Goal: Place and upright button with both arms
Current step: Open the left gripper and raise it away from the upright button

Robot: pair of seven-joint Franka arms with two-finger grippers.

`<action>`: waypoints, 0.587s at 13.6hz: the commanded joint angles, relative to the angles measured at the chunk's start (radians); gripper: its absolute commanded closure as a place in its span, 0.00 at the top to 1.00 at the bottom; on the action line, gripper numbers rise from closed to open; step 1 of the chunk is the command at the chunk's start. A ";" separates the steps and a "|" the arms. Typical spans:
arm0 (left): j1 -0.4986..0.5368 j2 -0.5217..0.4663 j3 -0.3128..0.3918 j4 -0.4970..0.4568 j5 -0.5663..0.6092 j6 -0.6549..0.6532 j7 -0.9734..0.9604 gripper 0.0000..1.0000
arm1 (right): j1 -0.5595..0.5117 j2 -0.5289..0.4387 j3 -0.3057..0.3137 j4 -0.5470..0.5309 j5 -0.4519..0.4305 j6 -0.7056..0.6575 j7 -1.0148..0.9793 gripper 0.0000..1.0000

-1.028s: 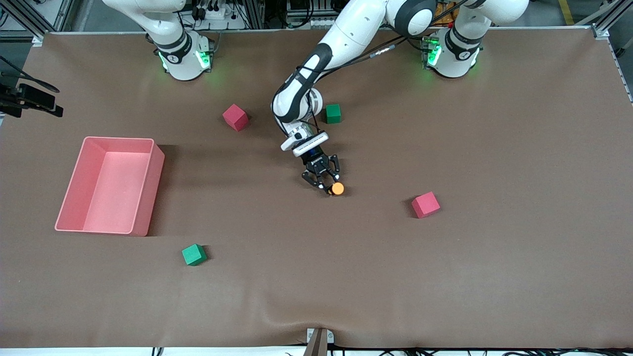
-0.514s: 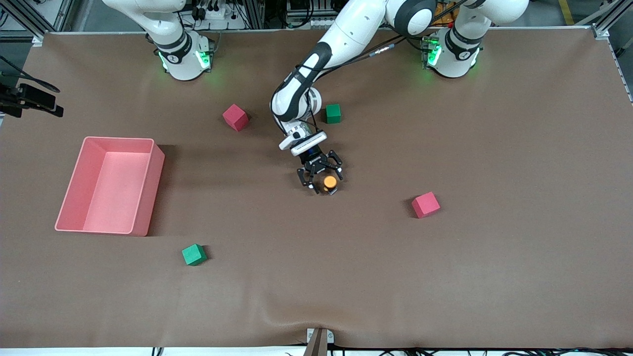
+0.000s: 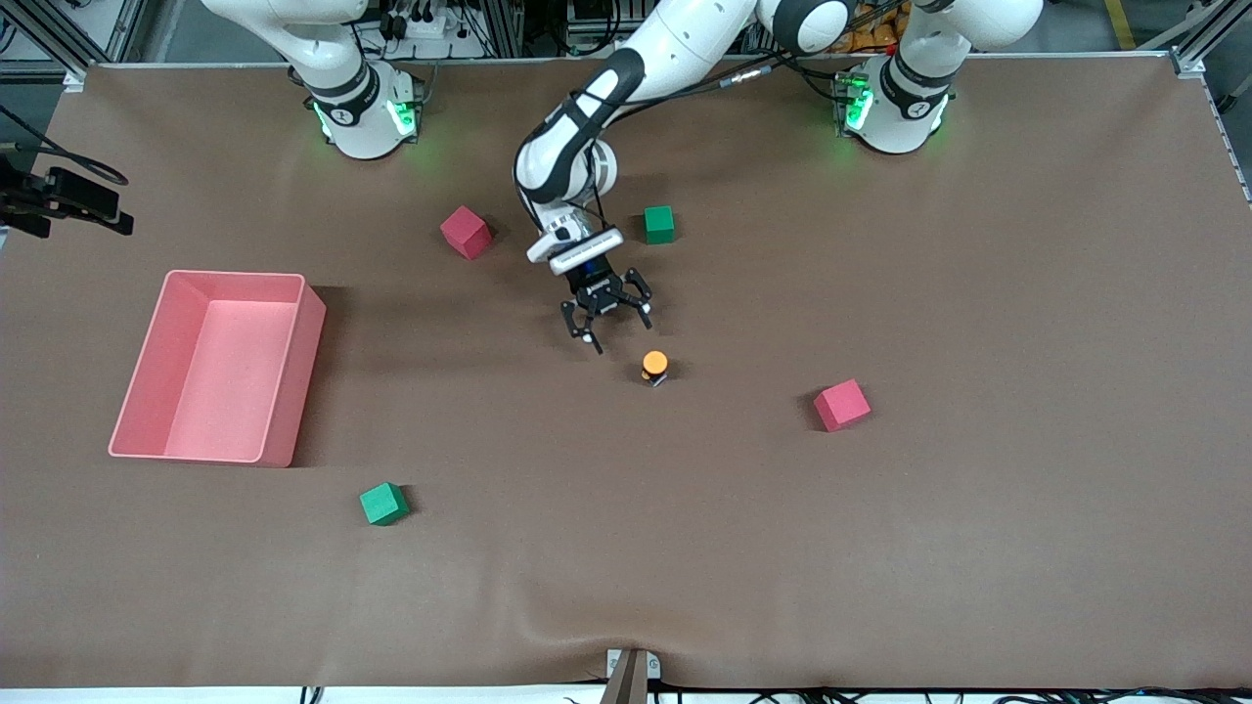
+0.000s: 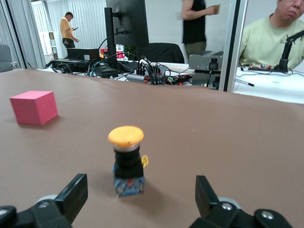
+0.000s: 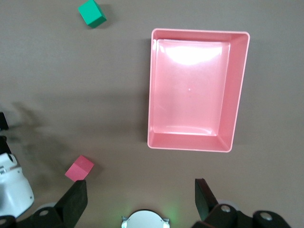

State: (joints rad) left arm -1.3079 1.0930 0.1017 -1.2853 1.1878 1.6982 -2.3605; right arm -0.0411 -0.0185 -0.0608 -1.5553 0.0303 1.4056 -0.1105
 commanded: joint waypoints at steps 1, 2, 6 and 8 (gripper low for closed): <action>-0.002 -0.060 -0.049 -0.026 -0.049 -0.063 0.102 1.00 | 0.017 0.003 -0.001 0.006 -0.010 0.009 -0.008 1.00; -0.002 -0.085 -0.054 -0.028 -0.080 -0.080 0.150 1.00 | 0.017 0.003 -0.001 0.006 -0.010 0.009 -0.008 1.00; 0.010 -0.177 -0.065 -0.029 -0.141 -0.114 0.301 1.00 | 0.017 0.003 -0.001 0.006 -0.010 0.009 -0.006 1.00; 0.042 -0.246 -0.066 -0.023 -0.213 -0.072 0.384 1.00 | 0.017 0.003 -0.001 0.006 -0.010 0.009 -0.005 1.00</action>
State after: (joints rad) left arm -1.3033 0.9326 0.0485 -1.2815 1.0366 1.5955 -2.0488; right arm -0.0275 -0.0178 -0.0603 -1.5554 0.0303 1.4120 -0.1105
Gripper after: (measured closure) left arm 0.000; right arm 0.000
